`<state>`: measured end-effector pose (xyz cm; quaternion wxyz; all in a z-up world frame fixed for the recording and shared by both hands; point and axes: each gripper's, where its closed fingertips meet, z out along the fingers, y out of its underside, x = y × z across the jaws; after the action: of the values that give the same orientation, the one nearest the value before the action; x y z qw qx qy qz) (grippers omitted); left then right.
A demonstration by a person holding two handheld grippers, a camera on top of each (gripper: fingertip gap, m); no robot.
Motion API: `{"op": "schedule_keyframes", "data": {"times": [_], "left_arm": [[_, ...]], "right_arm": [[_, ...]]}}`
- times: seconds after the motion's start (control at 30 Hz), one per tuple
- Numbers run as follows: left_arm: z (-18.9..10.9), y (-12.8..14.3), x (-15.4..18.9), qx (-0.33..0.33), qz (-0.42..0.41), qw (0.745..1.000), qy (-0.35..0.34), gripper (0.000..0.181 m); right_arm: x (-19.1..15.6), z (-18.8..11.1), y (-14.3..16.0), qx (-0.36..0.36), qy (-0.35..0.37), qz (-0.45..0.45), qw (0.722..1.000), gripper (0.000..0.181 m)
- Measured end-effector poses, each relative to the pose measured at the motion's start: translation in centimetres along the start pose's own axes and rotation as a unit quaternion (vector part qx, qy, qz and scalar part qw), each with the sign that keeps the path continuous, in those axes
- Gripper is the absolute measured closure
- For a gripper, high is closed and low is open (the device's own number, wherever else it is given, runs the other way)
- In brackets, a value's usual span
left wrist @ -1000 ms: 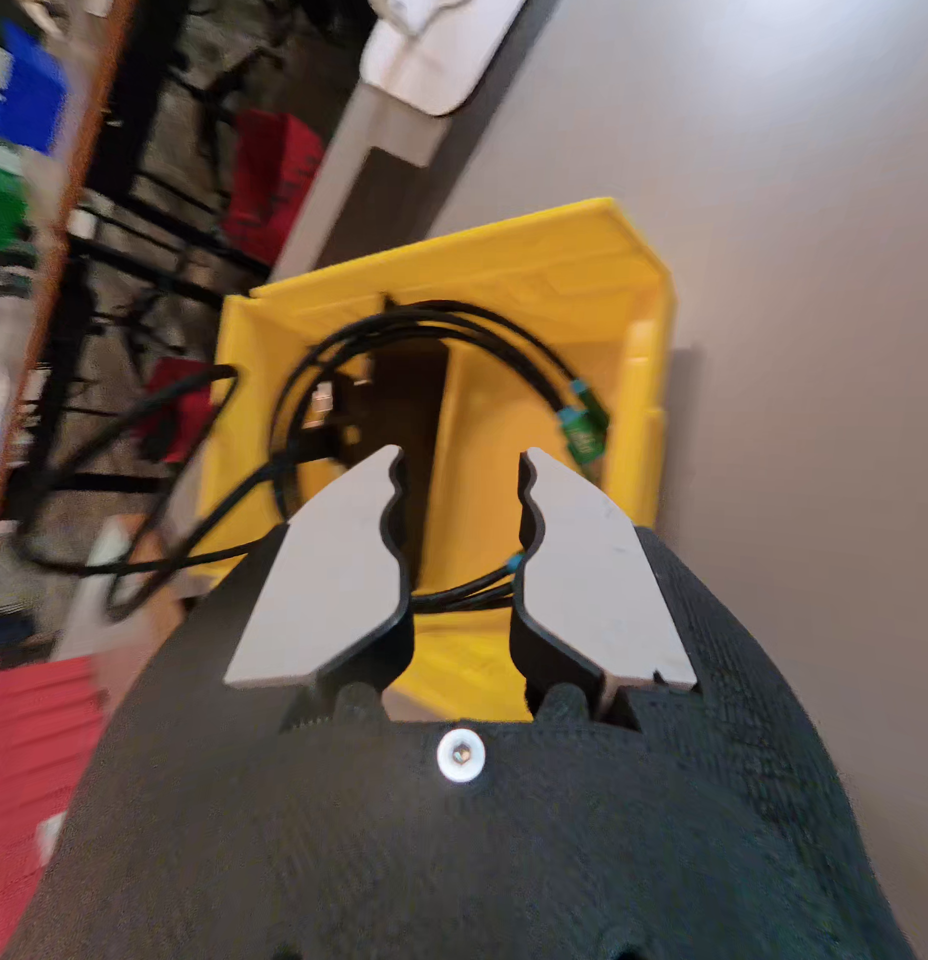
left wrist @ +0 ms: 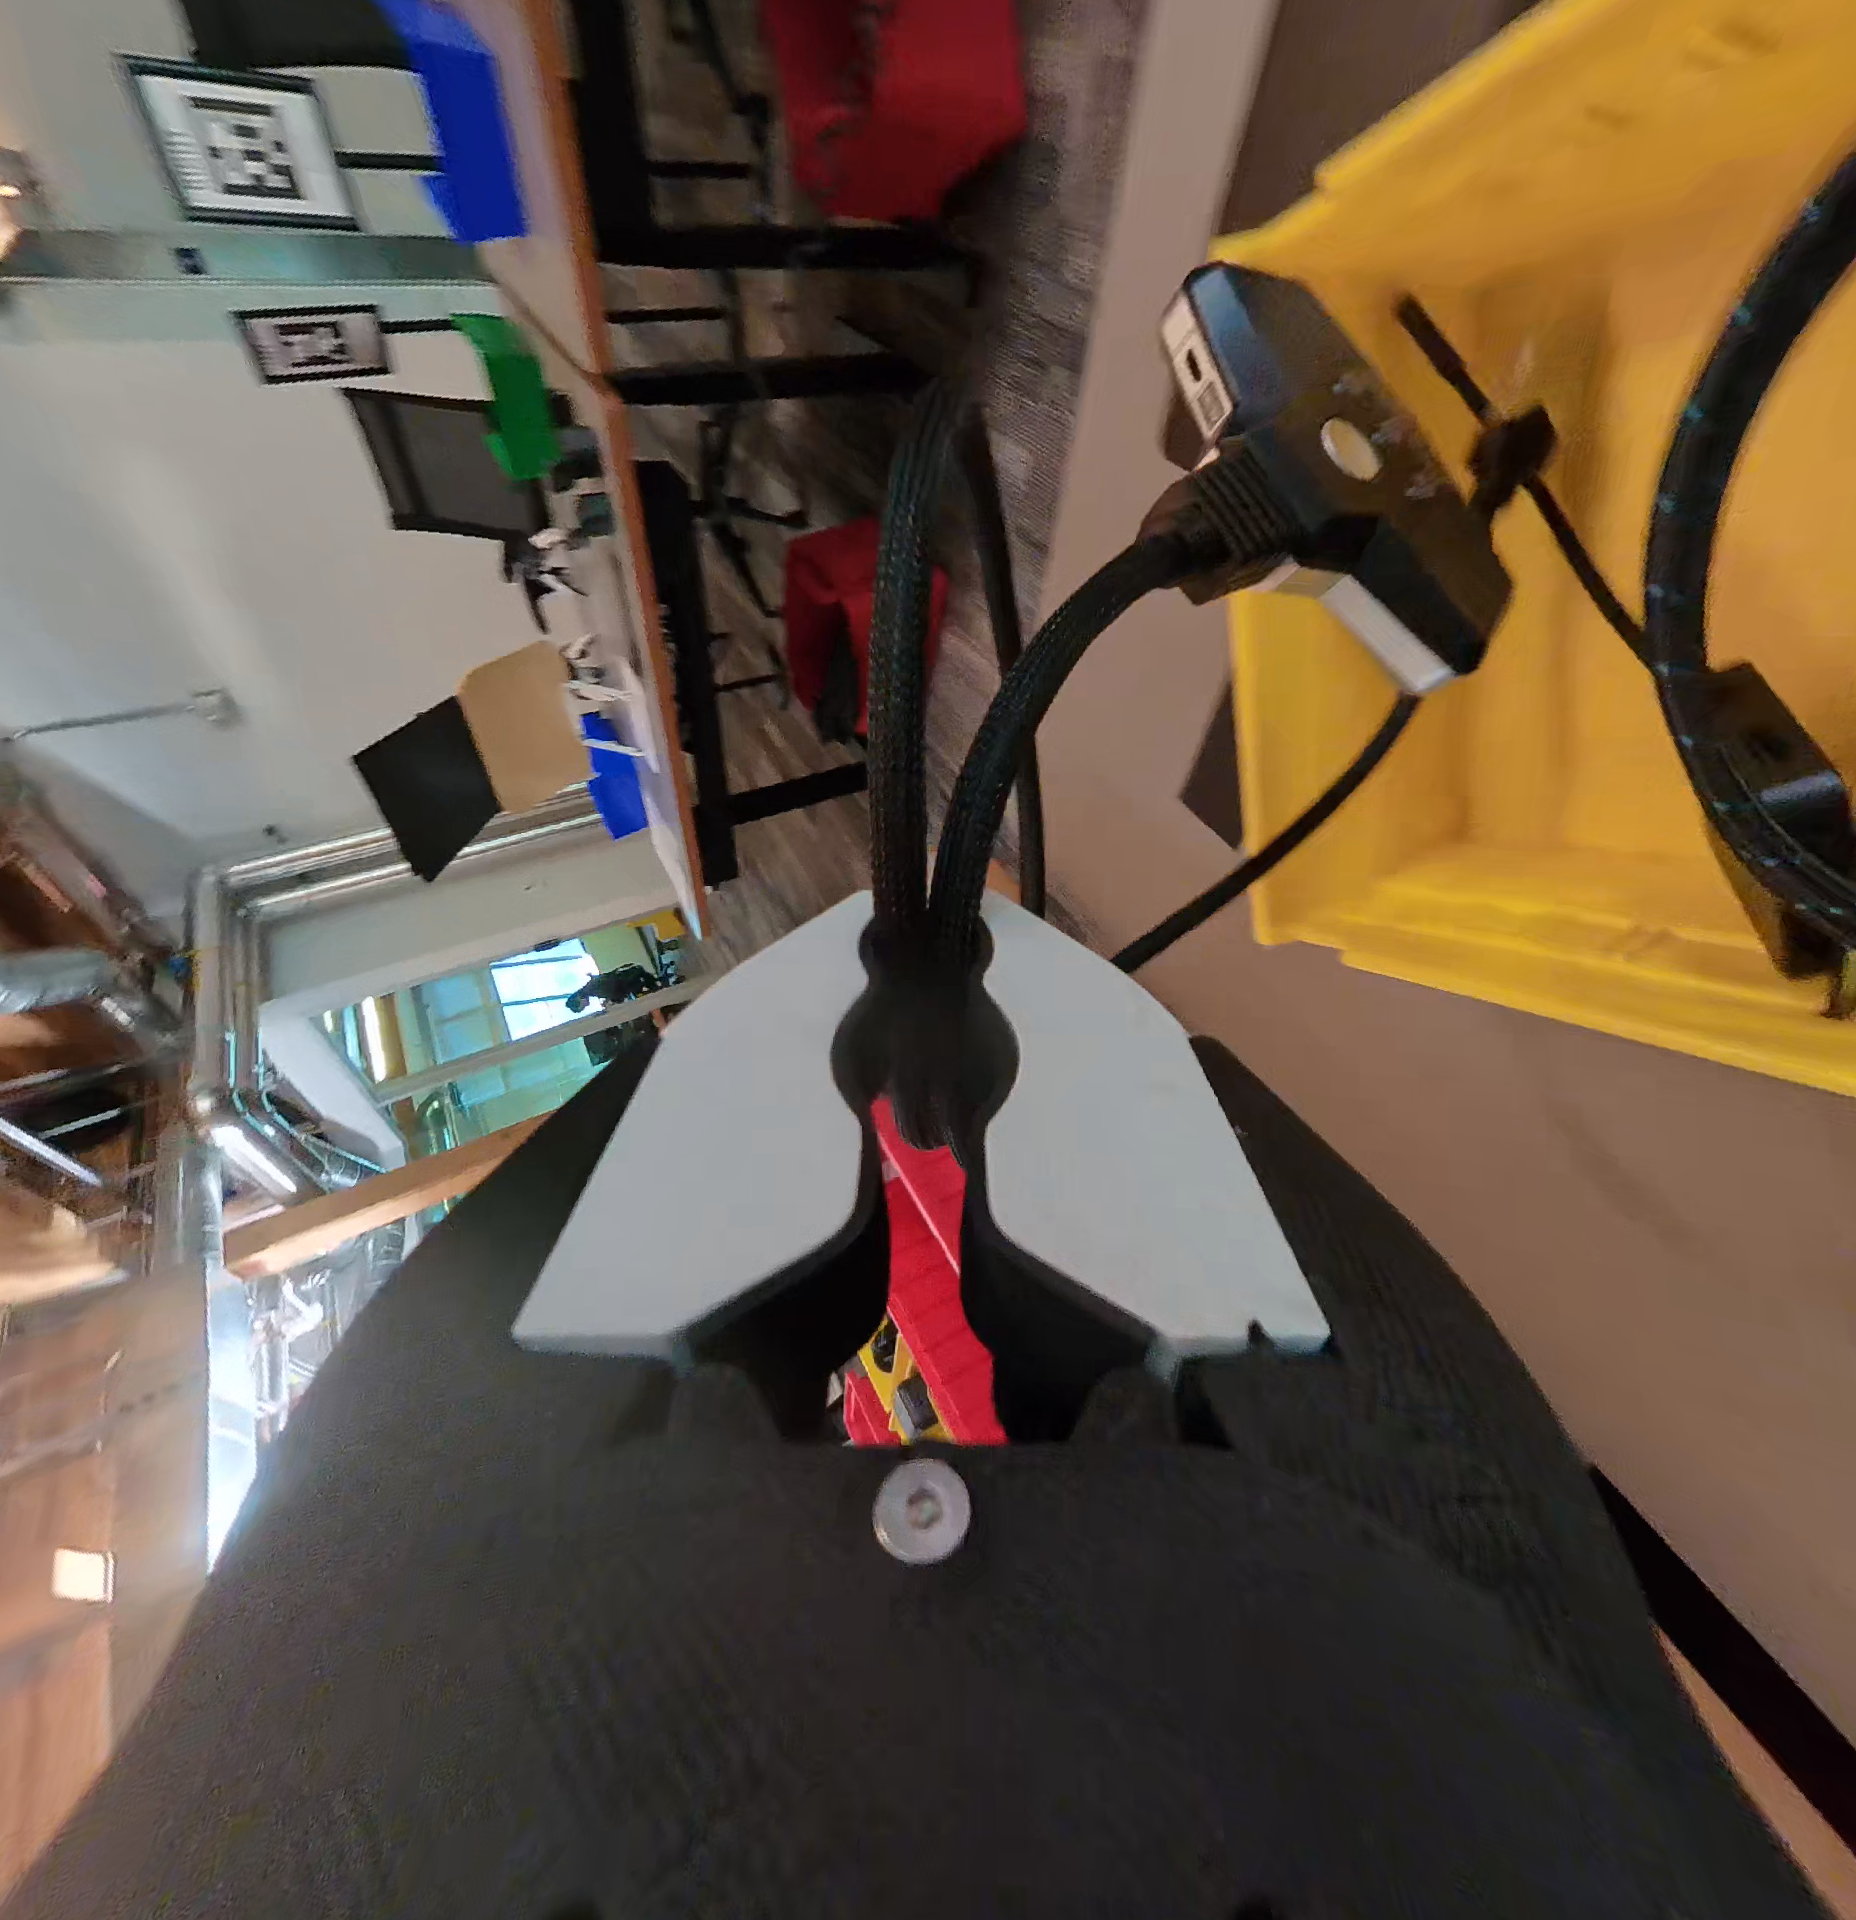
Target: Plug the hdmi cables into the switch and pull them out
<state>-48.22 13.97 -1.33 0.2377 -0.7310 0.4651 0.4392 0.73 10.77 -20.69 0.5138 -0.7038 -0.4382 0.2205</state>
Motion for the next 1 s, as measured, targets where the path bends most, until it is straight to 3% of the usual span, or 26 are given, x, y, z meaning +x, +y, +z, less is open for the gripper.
{"op": "schedule_keyframes", "data": {"times": [0.13, 0.3, 0.53, 0.67, 0.77, 0.87, 1.0], "left_arm": [[-4.5, -1.3, -5.2, 0.053, -0.043, 0.996, -0.064, 0.170], [-11.3, -5.4, -8.4, 0.159, -0.061, 0.979, -0.110, 0.171], [-20.8, -14.6, -9.9, 0.327, -0.050, 0.937, -0.112, 0.170], [-24.8, -21.4, -6.3, 0.433, -0.016, 0.900, -0.045, 0.170], [-26.3, -26.0, -1.7, 0.496, 0.015, 0.868, 0.025, 0.170], [-26.7, -29.8, 3.9, 0.530, 0.060, 0.841, 0.093, 0.170], [-26.2, -33.8, 10.6, 0.540, 0.116, 0.815, 0.176, 0.170]], "right_arm": [[-0.1, -0.4, -0.7, 0.015, -0.002, 0.000, 1.000, 0.151], [-0.7, -1.4, -3.3, 0.059, -0.023, 0.004, 0.998, 0.151], [-0.8, -5.1, -12.5, 0.159, -0.043, -0.013, 0.986, 0.149], [-1.3, -9.2, -18.5, 0.220, -0.059, -0.030, 0.973, 0.145], [-2.2, -11.0, -20.0, 0.211, -0.087, -0.059, 0.972, 0.140], [-3.6, -11.0, -18.3, 0.143, -0.113, -0.139, 0.974, 0.135], [-9.1, -9.9, -11.3, -0.008, -0.296, -0.168, 0.940, 0.127]]}}
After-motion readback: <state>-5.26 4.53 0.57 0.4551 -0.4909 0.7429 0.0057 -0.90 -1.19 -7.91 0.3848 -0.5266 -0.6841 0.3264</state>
